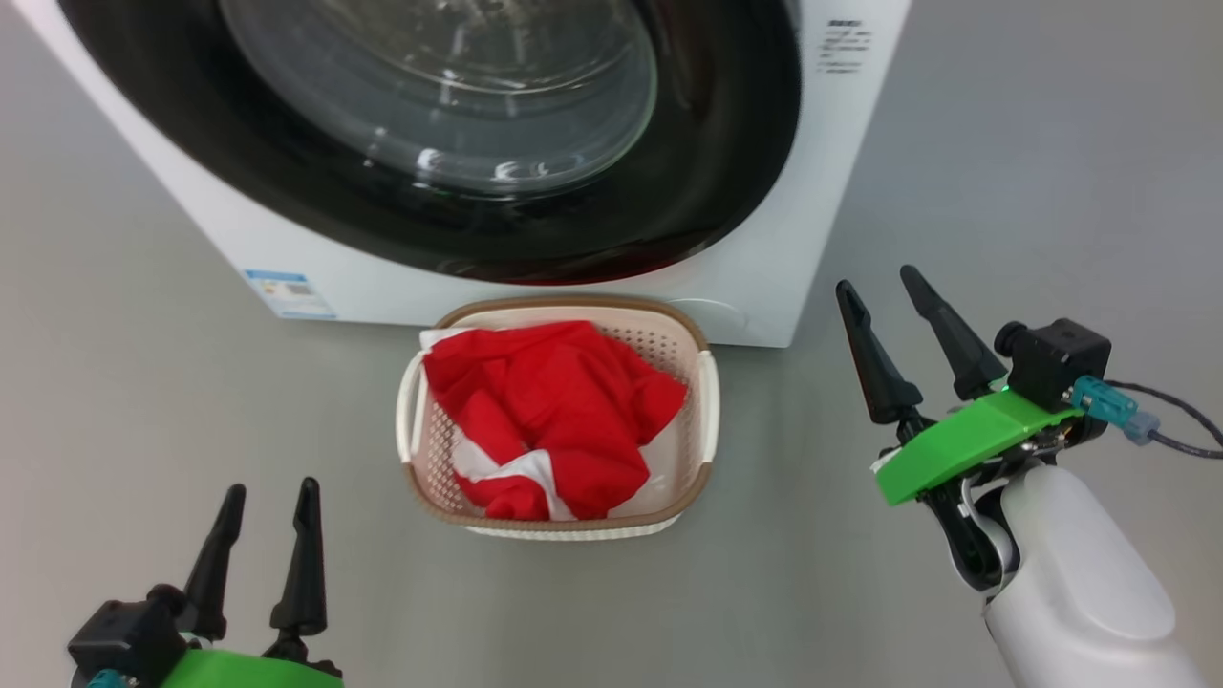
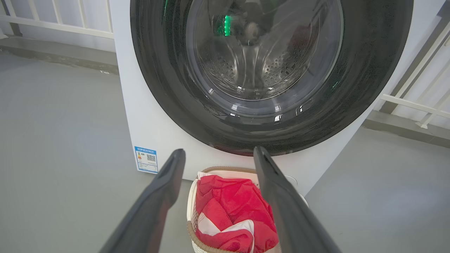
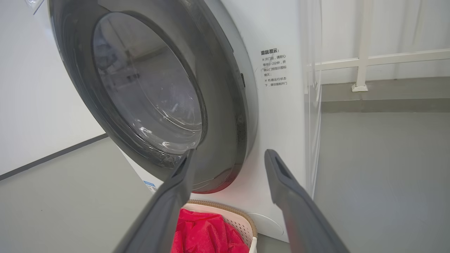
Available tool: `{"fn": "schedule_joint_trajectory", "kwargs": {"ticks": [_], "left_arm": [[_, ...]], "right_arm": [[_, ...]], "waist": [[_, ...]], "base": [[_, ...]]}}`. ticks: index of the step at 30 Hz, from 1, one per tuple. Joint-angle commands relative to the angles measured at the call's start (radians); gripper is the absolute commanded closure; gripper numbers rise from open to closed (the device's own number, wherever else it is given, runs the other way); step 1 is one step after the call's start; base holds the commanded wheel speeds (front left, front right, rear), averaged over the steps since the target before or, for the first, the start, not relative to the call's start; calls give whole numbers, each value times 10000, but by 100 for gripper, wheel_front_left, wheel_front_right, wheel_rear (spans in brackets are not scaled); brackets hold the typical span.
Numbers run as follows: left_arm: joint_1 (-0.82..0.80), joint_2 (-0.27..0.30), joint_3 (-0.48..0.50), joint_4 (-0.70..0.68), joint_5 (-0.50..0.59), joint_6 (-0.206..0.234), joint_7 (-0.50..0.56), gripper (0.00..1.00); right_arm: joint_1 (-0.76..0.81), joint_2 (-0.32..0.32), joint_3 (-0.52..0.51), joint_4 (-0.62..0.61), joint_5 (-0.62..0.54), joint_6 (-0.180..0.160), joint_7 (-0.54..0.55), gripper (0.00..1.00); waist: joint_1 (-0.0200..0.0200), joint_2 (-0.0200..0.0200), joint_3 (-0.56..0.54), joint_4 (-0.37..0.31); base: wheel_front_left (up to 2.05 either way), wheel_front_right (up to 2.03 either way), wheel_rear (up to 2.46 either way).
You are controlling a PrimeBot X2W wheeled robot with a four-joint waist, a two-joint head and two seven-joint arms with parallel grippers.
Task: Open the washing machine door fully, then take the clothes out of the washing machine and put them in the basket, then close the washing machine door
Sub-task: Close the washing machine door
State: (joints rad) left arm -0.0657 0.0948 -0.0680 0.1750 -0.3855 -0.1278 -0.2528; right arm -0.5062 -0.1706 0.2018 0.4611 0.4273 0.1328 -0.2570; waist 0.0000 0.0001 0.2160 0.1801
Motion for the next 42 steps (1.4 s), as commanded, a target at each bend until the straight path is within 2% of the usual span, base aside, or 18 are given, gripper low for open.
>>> {"fn": "schedule_joint_trajectory", "kwargs": {"ticks": [1,6,18,42], "left_arm": [[-50,267,426,-195,2,-29,-90,0],[125,330,730,-218,19,-29,-90,0],[514,439,1071,-330,-128,-29,-90,0],[1205,363,1759,-560,27,-29,-90,0]], "right_arm": [[217,107,180,-300,-7,-21,-48,0],[709,22,188,-368,-65,-21,-48,0],[1655,-143,-7,-541,-150,-21,-48,0],[3101,-474,-389,-931,-308,-21,-48,0]], "waist": [[0,-1,-312,-495],[0,-1,-519,-1061],[0,-1,-790,-1847],[0,-1,-1274,-2401]], "base": [[0,0,0],[0,0,0],[0,0,0],[0,0,0]]}}
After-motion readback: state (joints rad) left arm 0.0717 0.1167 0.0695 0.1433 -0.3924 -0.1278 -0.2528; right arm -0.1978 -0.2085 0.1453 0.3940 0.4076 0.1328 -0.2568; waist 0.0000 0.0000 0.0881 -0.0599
